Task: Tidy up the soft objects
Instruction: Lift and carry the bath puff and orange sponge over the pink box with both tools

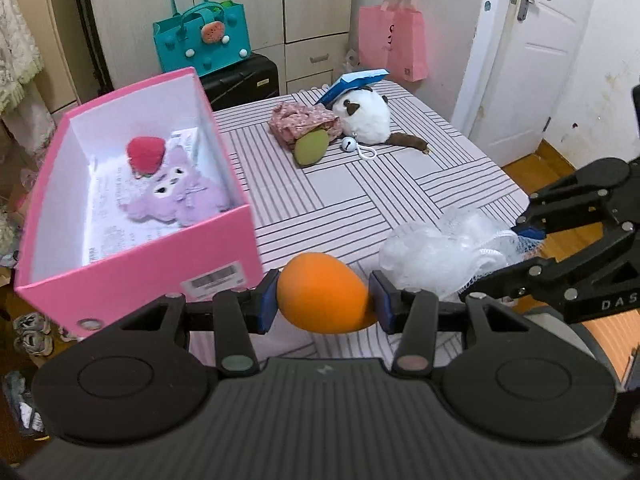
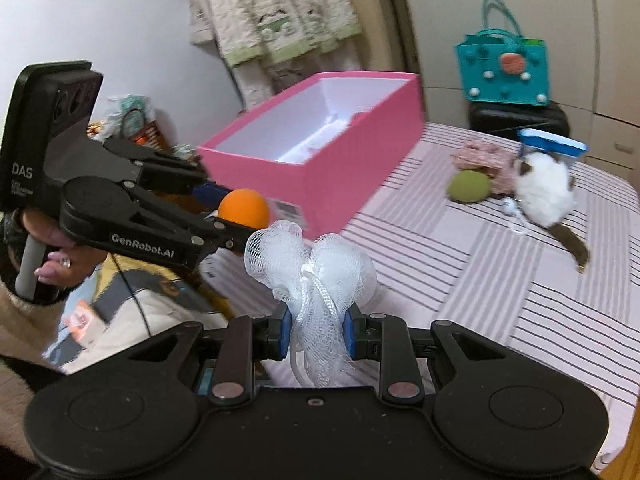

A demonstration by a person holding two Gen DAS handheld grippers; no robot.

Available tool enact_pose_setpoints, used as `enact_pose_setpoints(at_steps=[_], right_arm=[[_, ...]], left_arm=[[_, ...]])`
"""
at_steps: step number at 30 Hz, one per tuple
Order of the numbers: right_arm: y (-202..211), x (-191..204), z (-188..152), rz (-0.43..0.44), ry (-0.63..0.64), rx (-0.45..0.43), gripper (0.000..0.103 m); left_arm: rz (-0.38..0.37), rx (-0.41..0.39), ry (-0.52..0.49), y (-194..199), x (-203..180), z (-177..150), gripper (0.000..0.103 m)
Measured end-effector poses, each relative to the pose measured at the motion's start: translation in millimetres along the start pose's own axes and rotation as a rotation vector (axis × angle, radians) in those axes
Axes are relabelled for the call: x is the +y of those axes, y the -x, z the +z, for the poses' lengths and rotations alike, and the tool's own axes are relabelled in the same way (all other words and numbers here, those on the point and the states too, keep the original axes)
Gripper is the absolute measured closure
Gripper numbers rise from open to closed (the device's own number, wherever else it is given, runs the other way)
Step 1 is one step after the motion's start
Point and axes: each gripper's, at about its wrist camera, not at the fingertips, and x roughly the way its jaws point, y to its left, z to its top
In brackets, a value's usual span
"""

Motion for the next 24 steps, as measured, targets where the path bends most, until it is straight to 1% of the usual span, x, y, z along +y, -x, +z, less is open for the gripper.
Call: enact_pose_setpoints(at_steps=[6, 9, 11, 14, 17, 20, 21, 24], right_arm=[[-1, 22, 19, 0.059, 0.024, 0.038, 0.073], [-4, 27, 29, 0.094, 0.02, 0.051, 0.073], [-7, 30, 37, 0.118, 0.023, 0.051, 0.073], [-12, 34, 50, 0.12, 0.045, 0.033, 0.073], [-17, 38, 66, 0.122, 0.071, -0.007, 0.073], [-24, 39, 83, 0.094, 0.105, -0.069, 0.073], [-28, 39, 90, 0.081, 0.115, -0.089, 0.072], [-42, 34, 111, 0.078, 0.112, -0.123, 0.072]], left_arm=[[-0.03, 0.043, 0.009, 33, 19, 1, 0.056], [-0.047, 0.071, 0.032, 41, 30, 1, 0.056], [-0.046, 0.073, 0.041, 46, 38, 2, 0.056], [-0.021, 0.04, 0.036, 53, 52, 5, 0.056], [-0.01, -0.019, 0.034, 57, 70, 11, 0.056], [-0.007, -0.064, 0.081, 50, 95, 20, 0.056], [0.006, -0.077, 0.089, 45, 101, 23, 0.056], [0.053, -0.127, 0.118, 33, 120, 32, 0.055]])
